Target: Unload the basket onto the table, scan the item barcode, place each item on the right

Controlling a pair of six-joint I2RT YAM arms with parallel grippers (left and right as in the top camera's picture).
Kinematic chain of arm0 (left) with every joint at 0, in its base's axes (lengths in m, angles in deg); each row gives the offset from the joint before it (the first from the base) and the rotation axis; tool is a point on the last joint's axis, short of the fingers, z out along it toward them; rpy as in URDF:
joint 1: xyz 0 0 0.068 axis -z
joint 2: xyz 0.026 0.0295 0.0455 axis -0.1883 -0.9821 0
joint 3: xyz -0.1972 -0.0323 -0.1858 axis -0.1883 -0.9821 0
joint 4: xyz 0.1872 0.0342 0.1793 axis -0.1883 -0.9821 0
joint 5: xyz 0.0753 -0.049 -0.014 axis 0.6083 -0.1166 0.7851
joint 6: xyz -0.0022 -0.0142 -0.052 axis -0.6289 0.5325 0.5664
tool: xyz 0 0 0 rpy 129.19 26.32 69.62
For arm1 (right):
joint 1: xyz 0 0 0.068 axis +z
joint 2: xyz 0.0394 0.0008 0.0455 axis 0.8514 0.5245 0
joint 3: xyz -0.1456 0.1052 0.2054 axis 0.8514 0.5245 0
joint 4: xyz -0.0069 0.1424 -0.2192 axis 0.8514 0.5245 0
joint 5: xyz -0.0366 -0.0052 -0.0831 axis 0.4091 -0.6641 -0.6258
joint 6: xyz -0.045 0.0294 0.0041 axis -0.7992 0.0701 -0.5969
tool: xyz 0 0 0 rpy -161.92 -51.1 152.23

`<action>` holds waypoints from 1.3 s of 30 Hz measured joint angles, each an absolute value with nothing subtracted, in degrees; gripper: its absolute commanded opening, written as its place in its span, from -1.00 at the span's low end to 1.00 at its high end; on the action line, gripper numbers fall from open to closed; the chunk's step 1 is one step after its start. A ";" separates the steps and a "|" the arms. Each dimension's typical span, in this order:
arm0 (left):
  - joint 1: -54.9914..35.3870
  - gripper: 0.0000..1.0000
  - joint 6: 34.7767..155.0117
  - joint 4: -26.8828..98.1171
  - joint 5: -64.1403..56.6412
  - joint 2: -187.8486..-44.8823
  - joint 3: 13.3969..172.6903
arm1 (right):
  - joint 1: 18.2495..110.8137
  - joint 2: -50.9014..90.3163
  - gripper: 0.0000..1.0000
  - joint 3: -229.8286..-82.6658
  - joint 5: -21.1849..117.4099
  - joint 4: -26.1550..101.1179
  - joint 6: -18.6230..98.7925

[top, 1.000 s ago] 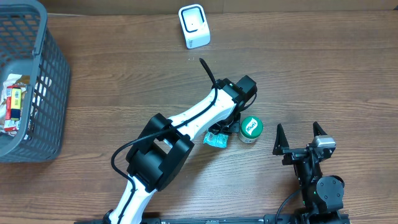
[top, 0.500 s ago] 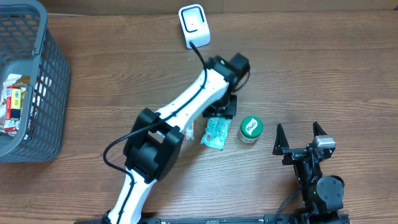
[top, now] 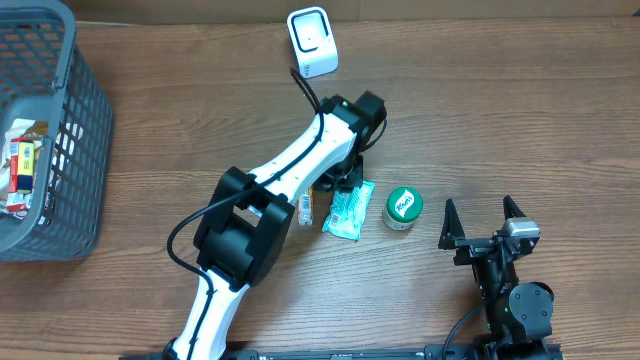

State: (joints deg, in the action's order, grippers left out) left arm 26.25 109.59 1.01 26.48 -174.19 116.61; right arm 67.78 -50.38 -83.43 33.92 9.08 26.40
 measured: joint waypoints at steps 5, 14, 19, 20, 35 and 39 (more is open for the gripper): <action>27.19 -0.59 109.64 2.43 25.52 -173.86 115.53 | 67.78 -50.38 1.00 -83.43 33.89 9.08 26.38; 28.55 -0.67 109.27 1.95 19.53 -173.88 116.08 | 67.78 -50.38 1.00 -83.43 33.92 9.03 26.45; 27.37 -0.57 108.87 -4.22 20.53 -174.34 123.32 | 67.78 -50.38 1.00 -83.43 33.89 9.10 26.40; 27.06 -0.60 108.87 -5.51 20.82 -174.34 124.85 | 67.76 -50.38 1.00 -83.43 33.92 9.08 26.40; 27.54 -0.92 108.22 -4.92 24.77 -174.30 117.57 | 67.78 -50.38 1.00 -83.43 33.92 9.08 26.40; 28.94 -0.91 108.19 -5.22 24.03 -174.30 116.21 | 67.78 -50.38 1.00 -83.43 33.89 9.08 26.40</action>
